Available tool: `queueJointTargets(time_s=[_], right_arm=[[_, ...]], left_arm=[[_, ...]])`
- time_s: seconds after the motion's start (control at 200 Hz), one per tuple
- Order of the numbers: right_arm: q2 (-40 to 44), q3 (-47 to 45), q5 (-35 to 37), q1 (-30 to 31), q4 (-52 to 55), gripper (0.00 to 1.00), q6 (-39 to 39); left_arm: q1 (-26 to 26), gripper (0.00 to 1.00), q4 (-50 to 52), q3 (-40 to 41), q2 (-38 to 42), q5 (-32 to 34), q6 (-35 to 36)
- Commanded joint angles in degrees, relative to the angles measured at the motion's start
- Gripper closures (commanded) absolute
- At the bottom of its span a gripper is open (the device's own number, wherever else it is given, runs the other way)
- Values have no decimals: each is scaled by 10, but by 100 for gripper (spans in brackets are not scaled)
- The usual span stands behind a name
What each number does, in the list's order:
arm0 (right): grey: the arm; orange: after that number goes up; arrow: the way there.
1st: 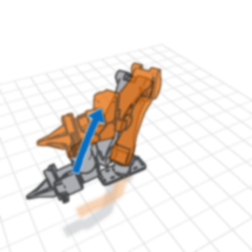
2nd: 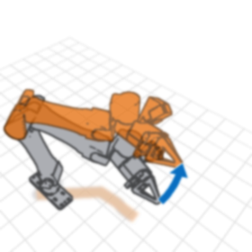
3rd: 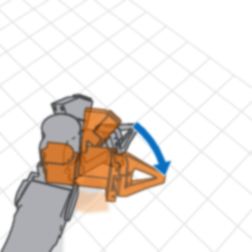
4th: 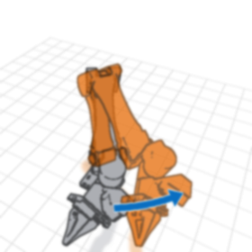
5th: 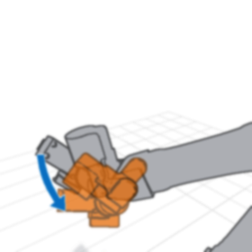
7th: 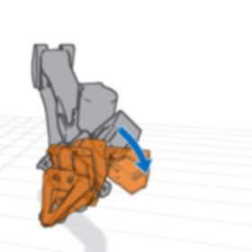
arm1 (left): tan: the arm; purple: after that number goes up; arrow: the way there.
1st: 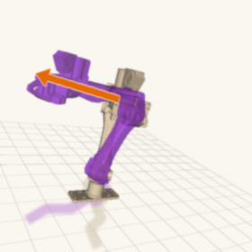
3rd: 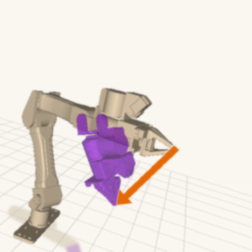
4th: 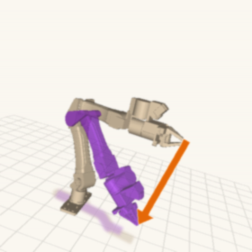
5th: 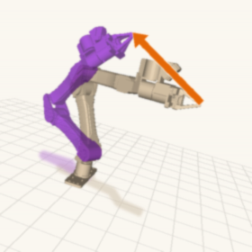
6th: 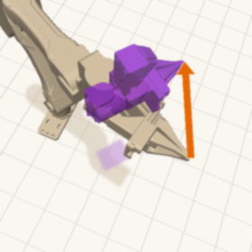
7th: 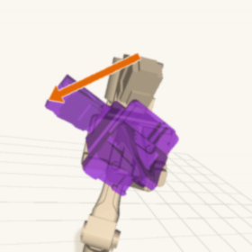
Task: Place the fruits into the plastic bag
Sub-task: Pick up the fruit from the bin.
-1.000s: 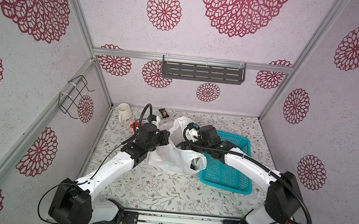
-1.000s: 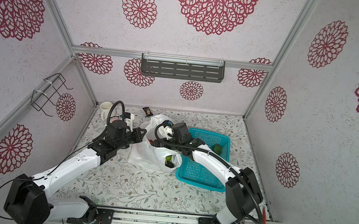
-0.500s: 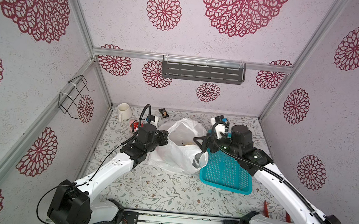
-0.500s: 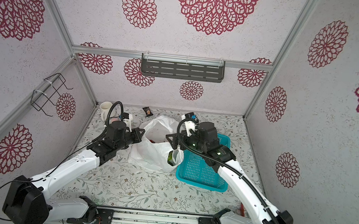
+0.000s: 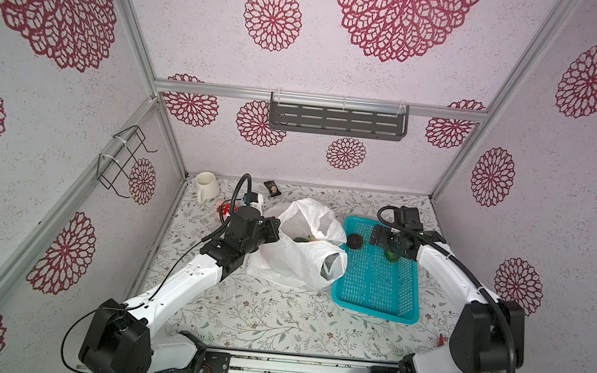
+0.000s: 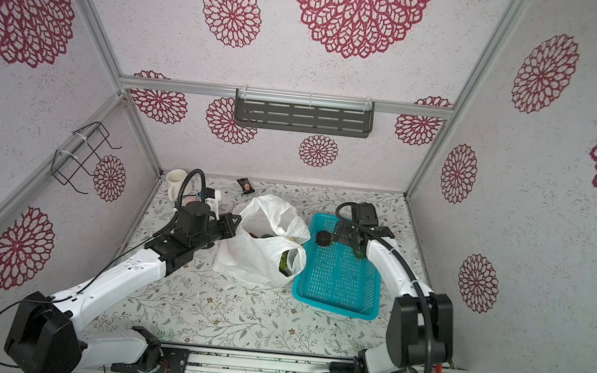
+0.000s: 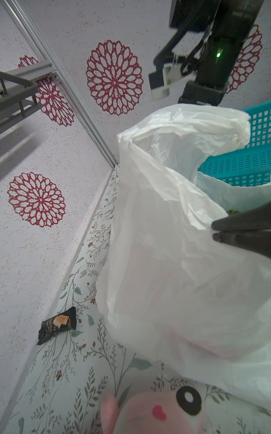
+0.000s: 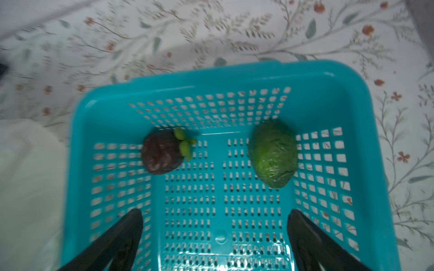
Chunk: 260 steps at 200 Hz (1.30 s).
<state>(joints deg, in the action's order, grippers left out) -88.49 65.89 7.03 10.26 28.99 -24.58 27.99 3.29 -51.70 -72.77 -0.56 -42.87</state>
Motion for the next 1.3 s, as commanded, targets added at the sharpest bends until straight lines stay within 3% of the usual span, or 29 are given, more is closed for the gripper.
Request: queueJointTargets(time_s=[0.0, 0.375, 0.695, 0.786, 0.926, 1.046, 1.151, 1.296], right_arm=[[-22, 28, 31, -18, 10, 2, -4], [-140, 63, 22, -38, -10, 8, 32], [-176, 61, -12, -38, -44, 28, 31], [-174, 59, -5, -37, -46, 44, 30], [-134, 35, -7, -35, -55, 59, 31], [-55, 4, -31, -24, -66, 64, 36], [32, -26, -101, -2, -91, 65, 47], [121, -70, -249, 47, -159, 63, 42]], left_arm=[[5, 100, -7, 4, 2, 4, 6], [5, 100, -4, 6, 6, 8, 13], [4, 100, -8, 5, -1, 6, 14], [4, 100, -8, 5, -1, 6, 14], [4, 100, -10, 5, -3, 6, 14], [4, 100, -12, 3, -6, -1, 12], [5, 100, -16, 1, -11, -5, 10], [5, 100, -16, -5, -20, -12, 10]])
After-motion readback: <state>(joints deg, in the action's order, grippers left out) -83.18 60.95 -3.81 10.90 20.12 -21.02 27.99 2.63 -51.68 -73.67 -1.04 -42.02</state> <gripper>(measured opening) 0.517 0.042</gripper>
